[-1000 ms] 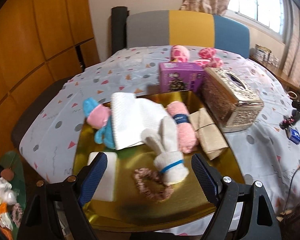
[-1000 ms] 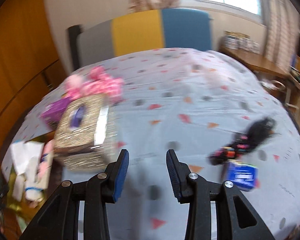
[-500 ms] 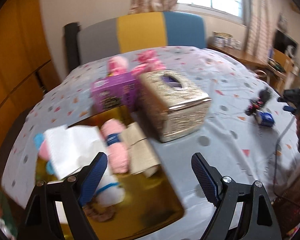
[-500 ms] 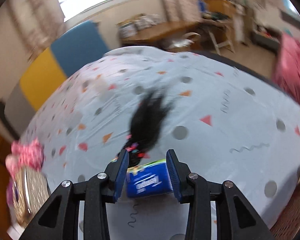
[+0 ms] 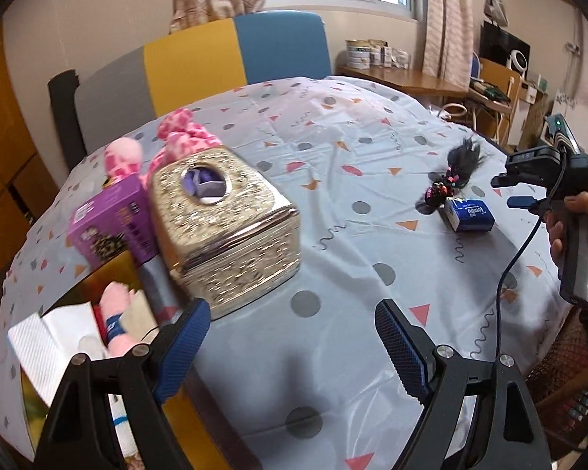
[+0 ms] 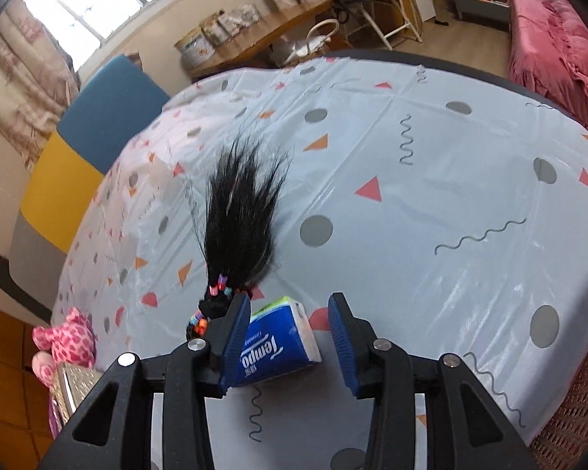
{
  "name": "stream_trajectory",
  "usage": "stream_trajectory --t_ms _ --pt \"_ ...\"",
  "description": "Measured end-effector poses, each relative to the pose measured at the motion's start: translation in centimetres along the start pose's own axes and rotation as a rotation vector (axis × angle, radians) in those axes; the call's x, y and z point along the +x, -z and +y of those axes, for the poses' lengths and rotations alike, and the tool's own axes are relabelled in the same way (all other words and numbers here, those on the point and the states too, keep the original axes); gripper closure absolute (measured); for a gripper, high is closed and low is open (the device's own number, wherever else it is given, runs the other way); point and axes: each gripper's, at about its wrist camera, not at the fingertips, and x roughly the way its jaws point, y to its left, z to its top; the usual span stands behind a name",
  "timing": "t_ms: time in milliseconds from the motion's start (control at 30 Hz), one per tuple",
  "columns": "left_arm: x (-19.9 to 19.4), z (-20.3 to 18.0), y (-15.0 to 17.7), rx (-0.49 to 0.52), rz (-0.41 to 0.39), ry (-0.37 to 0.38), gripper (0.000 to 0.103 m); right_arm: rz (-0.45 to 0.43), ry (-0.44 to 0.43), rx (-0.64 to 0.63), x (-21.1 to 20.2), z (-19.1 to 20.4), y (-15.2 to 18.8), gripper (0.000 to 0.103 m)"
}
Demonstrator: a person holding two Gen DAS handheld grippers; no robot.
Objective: Organize soft objects
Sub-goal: 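Move both tools to the black hair tuft and blue tissue pack, then grasp the black beaded hair tuft with the left gripper while the right grasps the tissue pack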
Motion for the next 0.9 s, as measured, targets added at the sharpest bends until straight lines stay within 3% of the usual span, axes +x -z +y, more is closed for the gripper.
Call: stream_trajectory --t_ms 300,900 --pt "2.1 -2.9 -1.9 0.059 0.010 0.022 0.016 0.054 -0.001 -0.026 0.8 0.5 0.5 0.061" --pt "7.7 -8.6 -6.0 0.151 0.048 0.091 0.017 0.024 -0.088 0.102 -0.1 -1.3 -0.4 0.061"
